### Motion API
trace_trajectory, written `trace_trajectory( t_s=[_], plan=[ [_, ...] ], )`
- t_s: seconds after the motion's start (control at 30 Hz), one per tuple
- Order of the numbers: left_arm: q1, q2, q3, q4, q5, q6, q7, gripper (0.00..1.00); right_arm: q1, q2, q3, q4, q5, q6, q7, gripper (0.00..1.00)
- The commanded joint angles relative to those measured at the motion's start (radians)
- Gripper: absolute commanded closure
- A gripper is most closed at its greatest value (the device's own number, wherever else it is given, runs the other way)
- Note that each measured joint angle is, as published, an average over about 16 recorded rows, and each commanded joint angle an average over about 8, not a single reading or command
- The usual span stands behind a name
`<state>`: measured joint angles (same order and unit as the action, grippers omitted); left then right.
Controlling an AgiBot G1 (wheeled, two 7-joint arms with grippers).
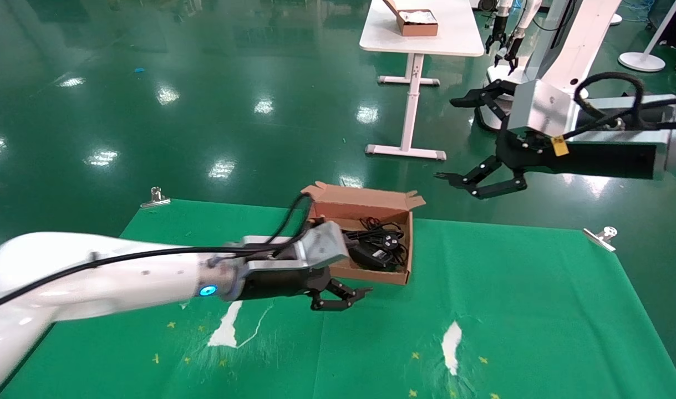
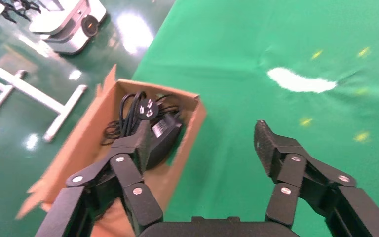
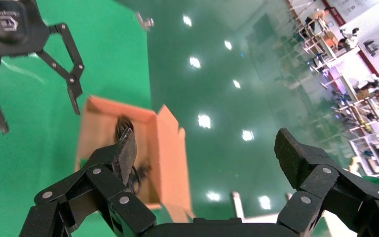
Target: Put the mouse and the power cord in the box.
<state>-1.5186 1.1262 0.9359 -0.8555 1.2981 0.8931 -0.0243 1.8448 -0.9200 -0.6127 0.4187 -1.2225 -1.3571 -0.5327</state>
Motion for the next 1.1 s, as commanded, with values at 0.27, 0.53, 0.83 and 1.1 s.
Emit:
trace_trajectory(
  t_s=[0.27, 0.53, 0.83, 1.1],
  plan=[
    [0.099, -0.115, -0.146, -0.095, -0.126, 0.134, -0.036, 0.00, -0.160, 0.064, 0.069, 0.179, 0.102, -0.029, 0.149, 0.00],
    [0.187, -0.216, -0.276, -0.180, -0.239, 0.253, -0.069, 0.00, -0.301, 0.121, 0.130, 0.339, 0.193, -0.054, 0.282, 0.00],
    [0.286, -0.332, -0.423, -0.276, -0.366, 0.388, -0.105, 0.00, -0.462, 0.185, 0.200, 0.519, 0.295, -0.083, 0.432, 0.00],
    [0.374, -0.434, -0.553, -0.361, -0.478, 0.507, -0.138, 0.00, -0.604, 0.242, 0.261, 0.679, 0.386, -0.109, 0.565, 0.00]
  ],
)
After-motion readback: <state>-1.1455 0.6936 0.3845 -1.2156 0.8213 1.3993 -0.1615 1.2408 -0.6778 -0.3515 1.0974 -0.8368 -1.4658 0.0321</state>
